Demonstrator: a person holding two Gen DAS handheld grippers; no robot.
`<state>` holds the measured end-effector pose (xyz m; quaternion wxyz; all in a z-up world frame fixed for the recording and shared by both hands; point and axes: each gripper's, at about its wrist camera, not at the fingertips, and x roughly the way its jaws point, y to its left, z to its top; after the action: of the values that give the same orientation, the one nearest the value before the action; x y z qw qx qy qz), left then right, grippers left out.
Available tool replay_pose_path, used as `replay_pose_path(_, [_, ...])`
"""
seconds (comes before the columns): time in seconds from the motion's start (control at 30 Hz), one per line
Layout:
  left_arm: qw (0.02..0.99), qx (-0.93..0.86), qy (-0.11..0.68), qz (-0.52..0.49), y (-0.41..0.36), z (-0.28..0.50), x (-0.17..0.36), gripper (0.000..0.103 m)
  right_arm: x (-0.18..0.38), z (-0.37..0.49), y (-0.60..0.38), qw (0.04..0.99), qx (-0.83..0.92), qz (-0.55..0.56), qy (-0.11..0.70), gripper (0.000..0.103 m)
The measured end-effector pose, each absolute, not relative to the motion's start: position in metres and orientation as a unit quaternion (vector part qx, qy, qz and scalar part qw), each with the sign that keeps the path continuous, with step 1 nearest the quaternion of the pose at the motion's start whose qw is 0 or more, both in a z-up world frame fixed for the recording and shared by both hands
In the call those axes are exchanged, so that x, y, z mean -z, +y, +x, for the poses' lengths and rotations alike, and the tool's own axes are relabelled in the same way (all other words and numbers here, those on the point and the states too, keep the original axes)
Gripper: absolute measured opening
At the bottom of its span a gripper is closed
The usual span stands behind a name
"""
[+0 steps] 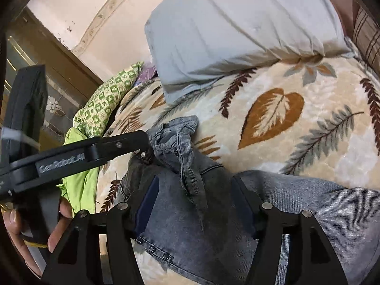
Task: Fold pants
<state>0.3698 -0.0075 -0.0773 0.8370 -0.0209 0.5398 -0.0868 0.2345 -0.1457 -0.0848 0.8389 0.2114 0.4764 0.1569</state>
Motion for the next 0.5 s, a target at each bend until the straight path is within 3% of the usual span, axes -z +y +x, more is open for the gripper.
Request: replay_pose_path(0.5, [0.804, 0.084, 0.588, -0.006, -0.018, 0.442, 0.105, 0.061, 0.105, 0.256, -0.145, 0.82, -0.189, 0.244, 0.482, 0.064])
